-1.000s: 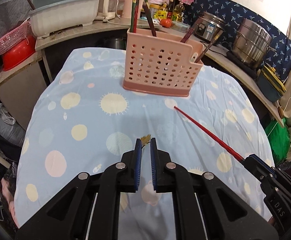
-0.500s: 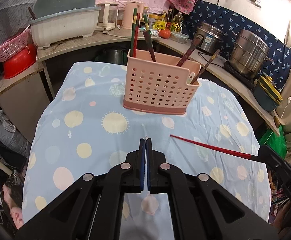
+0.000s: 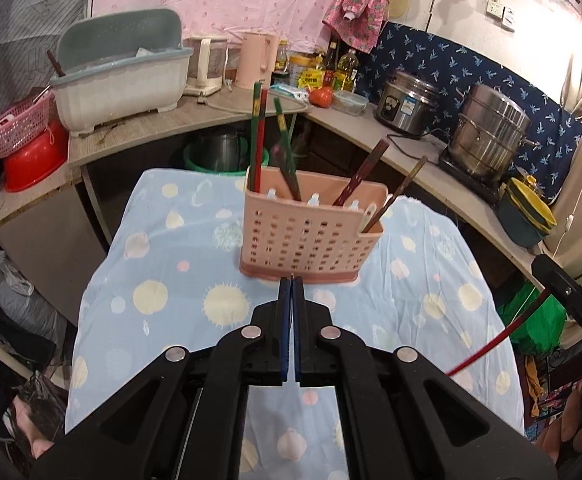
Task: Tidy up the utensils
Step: 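Carry the gold spoon and red chopstick to the pink caddy, lowering them inside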
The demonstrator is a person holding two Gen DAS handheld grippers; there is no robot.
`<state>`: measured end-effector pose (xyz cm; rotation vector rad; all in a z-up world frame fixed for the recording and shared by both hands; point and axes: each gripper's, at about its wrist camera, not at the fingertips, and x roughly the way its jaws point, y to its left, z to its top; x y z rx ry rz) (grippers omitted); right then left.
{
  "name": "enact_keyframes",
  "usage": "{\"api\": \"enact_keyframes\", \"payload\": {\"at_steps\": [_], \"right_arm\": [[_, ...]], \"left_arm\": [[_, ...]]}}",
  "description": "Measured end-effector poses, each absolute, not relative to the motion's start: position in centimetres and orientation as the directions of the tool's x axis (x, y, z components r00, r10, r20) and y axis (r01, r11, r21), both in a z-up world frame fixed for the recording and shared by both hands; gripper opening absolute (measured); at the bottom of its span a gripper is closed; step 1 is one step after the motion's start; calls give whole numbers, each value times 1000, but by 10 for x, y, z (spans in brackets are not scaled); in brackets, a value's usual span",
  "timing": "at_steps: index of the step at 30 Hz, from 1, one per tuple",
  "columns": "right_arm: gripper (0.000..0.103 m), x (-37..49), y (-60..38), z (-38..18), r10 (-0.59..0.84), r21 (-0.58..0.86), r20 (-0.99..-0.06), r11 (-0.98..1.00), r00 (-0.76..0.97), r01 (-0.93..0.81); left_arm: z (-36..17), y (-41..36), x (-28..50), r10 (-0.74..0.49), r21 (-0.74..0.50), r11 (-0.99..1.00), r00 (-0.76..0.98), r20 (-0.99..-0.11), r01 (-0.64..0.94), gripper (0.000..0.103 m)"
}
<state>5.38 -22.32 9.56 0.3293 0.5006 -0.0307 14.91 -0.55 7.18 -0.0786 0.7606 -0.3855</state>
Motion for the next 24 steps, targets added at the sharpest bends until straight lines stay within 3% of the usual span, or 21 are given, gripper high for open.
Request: {"api": "enact_keyframes", "payload": {"at_steps": [16,24], "right_arm": [[7,143,-243,179,-12,269,-339,957,941,110],[7,186,-248,200,-41,265,-291,957,956,121]], "left_arm": [[176,-32,219,-420,-212,907,750,-512,363,1],[176,-45,257,-402,-194,915,755,-518,354,1]]}}
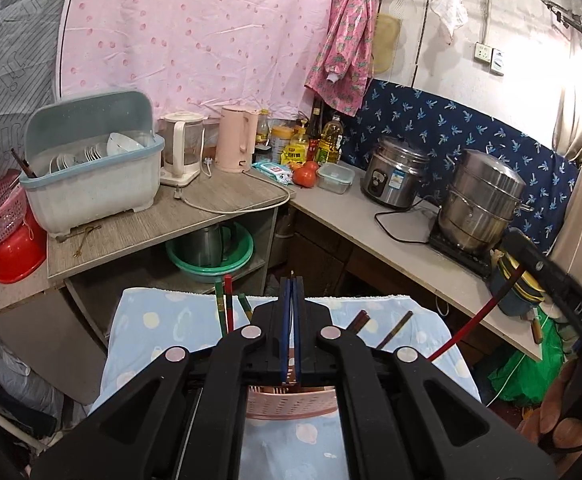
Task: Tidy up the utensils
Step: 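Carry the gold spoon and red chopstick to the pink caddy, lowering them inside, then open left tool releasing the spoon while right tool releases the red chopstick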
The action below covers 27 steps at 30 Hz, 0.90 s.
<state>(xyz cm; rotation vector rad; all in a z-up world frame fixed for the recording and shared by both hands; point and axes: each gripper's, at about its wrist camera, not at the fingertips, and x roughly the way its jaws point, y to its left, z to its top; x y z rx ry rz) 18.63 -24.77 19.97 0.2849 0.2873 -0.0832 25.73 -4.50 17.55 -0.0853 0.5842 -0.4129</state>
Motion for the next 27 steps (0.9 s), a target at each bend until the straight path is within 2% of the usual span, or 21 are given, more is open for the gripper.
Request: {"api": "enact_keyframes", "payload": {"at_steps": [5,15,16,17,19,20,27], "right_arm": [[7,206,-248,187,-41,268,-303,955,952,126],[8,232,-238,132,-32,245,-402,959,915,141],[16,230,-237,131,-38,244,-401,959,915,146],[30,230,-236,129,-45,242,-402,958,915,153],[48,225,-237,130,-52,251,-386,955,921,159],[48,222,-237,130,-57,250,-380,955,923,162],[48,205,-233,128,-47,250,-398,955,916,158]], "left_arm": [[151,-44,272,-391,-198,919,736,-552,339,1],[115,-44,290,-359,-192,932,714,-601,307,2],[113,-43,291,-358,-192,933,714,-602,305,6],[112,-42,292,-352,-191,935,716,-603,299,11],[111,-41,291,-341,-191,939,724,-600,285,37],[111,-39,290,-332,-188,943,733,-594,275,40],[112,-35,276,-316,-164,948,747,-584,273,41]]}}
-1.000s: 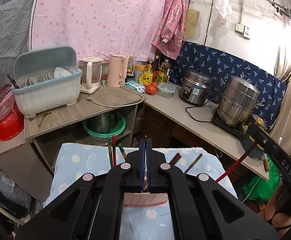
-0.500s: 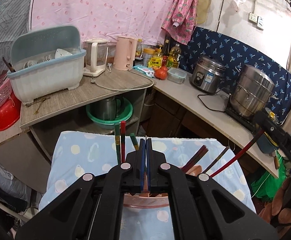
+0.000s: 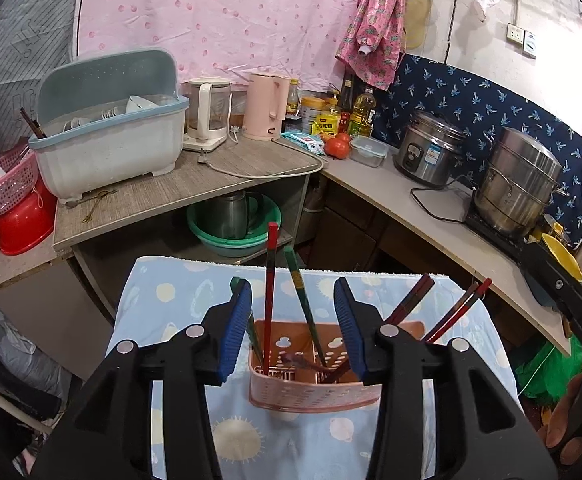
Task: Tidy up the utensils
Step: 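Open left tool releasing the spoon while right tool releases the red chopstick, then withdraw both tools away from the filled caddy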
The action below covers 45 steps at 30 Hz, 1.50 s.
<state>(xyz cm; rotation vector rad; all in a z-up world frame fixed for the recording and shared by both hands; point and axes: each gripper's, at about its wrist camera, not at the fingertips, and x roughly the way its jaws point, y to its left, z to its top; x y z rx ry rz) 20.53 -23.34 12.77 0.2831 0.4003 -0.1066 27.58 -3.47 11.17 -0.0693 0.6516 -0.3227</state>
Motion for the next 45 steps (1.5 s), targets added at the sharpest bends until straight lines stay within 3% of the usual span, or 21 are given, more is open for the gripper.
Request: {"api": "enact_keyframes", "payload": {"at_steps": [18,20,25,36,45], "right_arm": [[48,132,-206,47,-77,132,-575,974,815,185],[54,122,-203,41,-89,114,-586,975,805,191],[59,102,-202,28,-98,108,-620,972,778,208],[77,84,-208,19,-97,130,-655,962,750,238],[84,77,-207,11,-97,122,-676,963,731,241]], "left_arm": [[63,-26,211,-204,-43,972,744,-636,231,41],[52,-25,204,-192,-33,974,734,-652,226,41],[30,-21,190,-183,-36,975,697,-693,220,44],[21,-25,165,-146,0,979,710,-689,202,84],[18,-31,151,-130,15,981,710,-692,195,93]]}}
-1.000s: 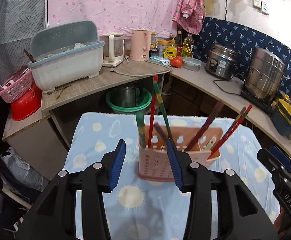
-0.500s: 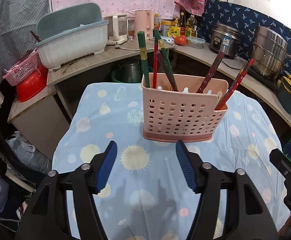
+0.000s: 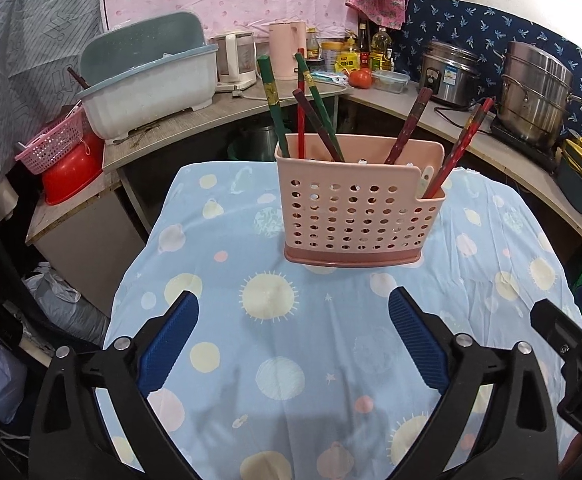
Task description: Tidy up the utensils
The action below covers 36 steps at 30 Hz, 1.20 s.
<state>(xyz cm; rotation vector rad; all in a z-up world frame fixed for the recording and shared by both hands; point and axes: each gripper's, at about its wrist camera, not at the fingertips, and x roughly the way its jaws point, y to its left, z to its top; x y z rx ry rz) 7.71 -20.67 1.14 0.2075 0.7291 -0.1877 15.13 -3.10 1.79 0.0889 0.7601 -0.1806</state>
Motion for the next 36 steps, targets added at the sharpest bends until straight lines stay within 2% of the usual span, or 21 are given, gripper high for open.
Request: {"api": "enact_keyframes", "payload": {"at_steps": [16,22,36], "right_arm": [[86,75,-203,-2,-98,112,-707,962,700,248],[96,70,-198,0,-100,104,-693,966,714,237],[96,64,-197,-2,-97,109,-675,967,731,229]], "left_arm": [[9,-25,143,-110,14,985,693,-713,171,95],[8,-24,139,-106,17,985,689,-717,169,95],[9,-27,132,-108,31,982,691,-715,185,96]]}}
